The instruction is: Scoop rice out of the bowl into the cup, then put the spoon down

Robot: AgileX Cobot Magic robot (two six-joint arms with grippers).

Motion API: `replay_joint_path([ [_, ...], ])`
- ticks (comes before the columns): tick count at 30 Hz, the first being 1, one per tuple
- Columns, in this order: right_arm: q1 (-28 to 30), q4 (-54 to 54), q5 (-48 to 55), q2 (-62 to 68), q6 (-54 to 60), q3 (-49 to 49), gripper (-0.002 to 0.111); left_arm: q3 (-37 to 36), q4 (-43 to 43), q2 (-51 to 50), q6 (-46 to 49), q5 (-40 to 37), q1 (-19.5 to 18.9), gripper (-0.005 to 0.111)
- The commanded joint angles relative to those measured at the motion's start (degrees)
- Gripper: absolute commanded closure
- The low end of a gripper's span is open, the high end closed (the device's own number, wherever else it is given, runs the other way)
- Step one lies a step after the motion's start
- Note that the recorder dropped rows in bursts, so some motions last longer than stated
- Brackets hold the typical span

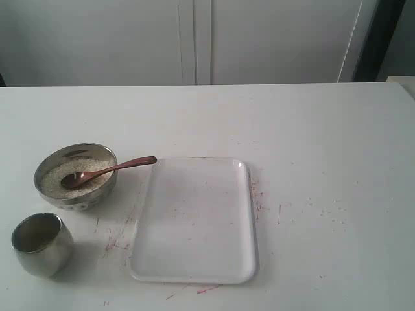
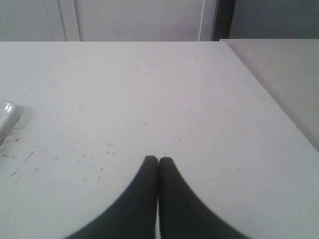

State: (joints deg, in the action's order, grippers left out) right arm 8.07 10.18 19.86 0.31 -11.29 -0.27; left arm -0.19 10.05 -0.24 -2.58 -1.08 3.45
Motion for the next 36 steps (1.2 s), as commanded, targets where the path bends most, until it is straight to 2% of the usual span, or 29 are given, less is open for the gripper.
replay_joint_path([
  [1,-0.1,0.1,-0.1,-0.3,-0.1,0.3,0.108,0.2,0.5,0.2,-0.2,-0.3,0.0,0.092],
  [31,-0.1,2.7,-1.2,-0.3,6.8,0.3,0.108,0.2,0.5,0.2,-0.2,-0.3,0.0,0.092],
  [36,-0.1,3.7,-9.4,-0.3,7.7,0.3,0.108,0.2,0.5,0.2,-0.2,-0.3,0.0,0.092],
])
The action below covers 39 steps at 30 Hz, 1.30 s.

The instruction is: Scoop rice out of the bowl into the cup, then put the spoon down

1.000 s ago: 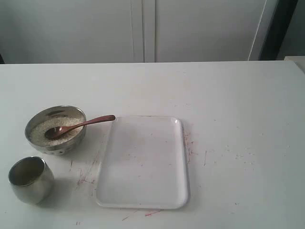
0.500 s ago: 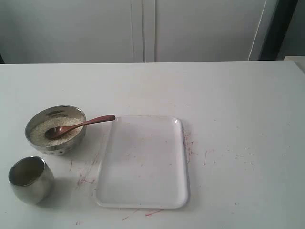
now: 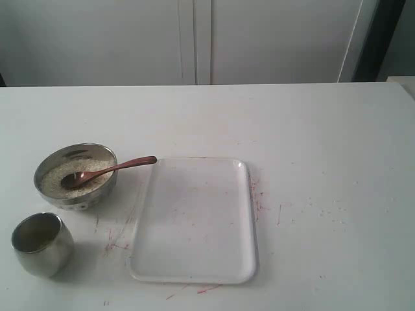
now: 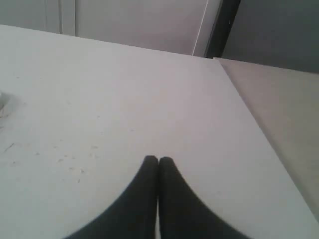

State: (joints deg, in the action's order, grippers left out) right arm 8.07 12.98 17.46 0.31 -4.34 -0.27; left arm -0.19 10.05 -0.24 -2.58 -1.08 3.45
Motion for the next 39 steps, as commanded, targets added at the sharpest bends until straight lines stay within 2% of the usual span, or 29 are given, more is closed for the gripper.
replay_joint_path([
  [1,-0.1,0.9,-9.5,-0.3,0.8,0.3,0.108,0.2,0.5,0.2,-0.2,-0.3,0.0,0.092],
  [9,-0.1,-3.0,-23.0,-0.3,-3.4,0.3,0.108,0.2,0.5,0.2,-0.2,-0.3,0.0,0.092],
  [12,-0.1,-3.0,-28.5,-0.3,-11.5,0.3,0.108,0.2,0.5,0.2,-0.2,-0.3,0.0,0.092],
  [17,-0.1,-3.0,-41.5,-0.3,-31.2,0.3,0.108,0.2,0.5,0.2,-0.2,-0.3,0.0,0.092],
  [21,-0.1,-2.8,-49.5,-0.3,-38.0,0.3,0.108,0.2,0.5,0.2,-0.2,-0.3,0.0,0.092],
  [28,-0.1,3.8,-50.1,-0.3,-46.5,-2.8,0.108,0.2,0.5,0.2,-0.2,-0.3,0.0,0.092],
  [35,-0.1,21.1,-45.9,-0.3,-55.4,-13.7,0.108,0.2,0.5,0.2,-0.2,-0.3,0.0,0.092],
  [39,-0.1,29.3,-44.4,3.8,-61.8,-20.0,0.108,0.2,0.5,0.2,-0.2,-0.3,0.0,0.092],
])
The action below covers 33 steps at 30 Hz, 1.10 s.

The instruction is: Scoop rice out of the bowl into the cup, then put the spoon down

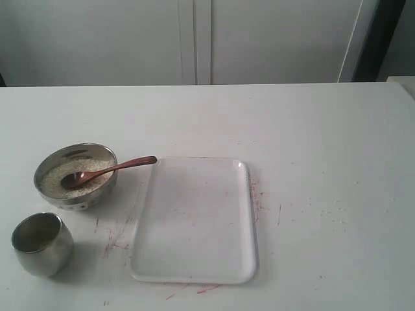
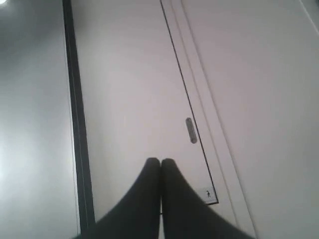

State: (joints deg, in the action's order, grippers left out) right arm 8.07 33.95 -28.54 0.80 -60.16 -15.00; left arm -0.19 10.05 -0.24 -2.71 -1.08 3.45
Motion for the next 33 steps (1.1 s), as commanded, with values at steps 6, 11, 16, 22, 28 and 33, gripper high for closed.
replay_joint_path([
  [6,-0.1,20.0,-5.8,12.6,-14.5,-14.5,0.108,0.2,0.5,0.2,-0.1,-0.3,0.0,0.092],
  [11,-0.1,34.6,-11.4,20.6,-25.7,-22.8,0.108,0.2,0.5,0.2,-0.1,-0.3,0.0,0.092],
  [16,-0.1,50.1,-12.8,29.1,-45.0,-30.6,0.108,0.2,0.5,0.2,-0.1,-0.3,0.0,0.092],
  [22,-0.1,58.7,-23.1,37.6,-56.5,-37.1,0.108,0.2,0.5,0.2,-0.1,-0.3,0.0,0.092],
  [28,-0.1,61.7,-34.9,45.7,-60.4,-40.9,0.108,0.2,0.5,0.2,-0.1,-0.3,0.0,0.092],
  [33,-0.1,63.5,-41.4,51.9,-60.4,-41.5,0.108,0.2,0.5,0.2,-0.1,-0.3,0.0,0.092],
])
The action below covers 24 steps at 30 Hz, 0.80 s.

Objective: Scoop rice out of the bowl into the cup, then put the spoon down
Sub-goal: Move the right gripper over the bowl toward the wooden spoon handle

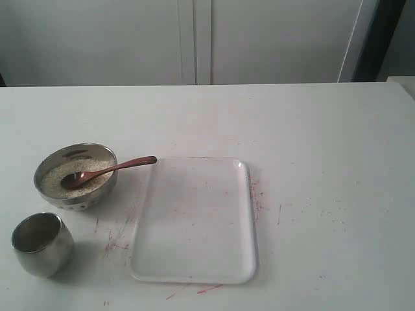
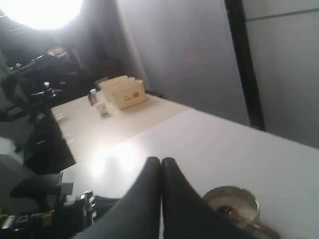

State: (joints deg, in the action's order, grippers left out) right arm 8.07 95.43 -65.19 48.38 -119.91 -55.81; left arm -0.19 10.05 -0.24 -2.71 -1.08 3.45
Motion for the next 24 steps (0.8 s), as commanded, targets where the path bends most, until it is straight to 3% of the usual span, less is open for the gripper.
replay_joint_path([
  [1,-0.1,2.8,-4.8,5.4,-0.6,-0.7,0.108,0.2,0.5,0.2,-0.1,-0.3,0.0,0.092],
  [5,-0.9,4.5,-4.8,11.2,-0.6,-0.7,0.108,0.2,0.5,0.2,-0.1,-0.3,0.0,0.092],
  [10,-10.8,4.5,-4.5,16.6,1.7,-0.8,0.108,0.2,0.5,0.2,-0.1,-0.3,0.0,0.092],
  [15,-22.7,4.5,8.9,21.0,1.8,-4.1,0.108,0.2,0.5,0.2,-0.1,-0.3,0.0,0.092],
  [20,-30.2,4.5,20.1,25.1,4.0,-7.3,0.108,0.2,0.5,0.2,-0.1,-0.3,0.0,0.092],
  [24,-33.7,4.5,22.6,28.5,9.5,-9.1,0.108,0.2,0.5,0.2,-0.1,-0.3,0.0,0.092],
])
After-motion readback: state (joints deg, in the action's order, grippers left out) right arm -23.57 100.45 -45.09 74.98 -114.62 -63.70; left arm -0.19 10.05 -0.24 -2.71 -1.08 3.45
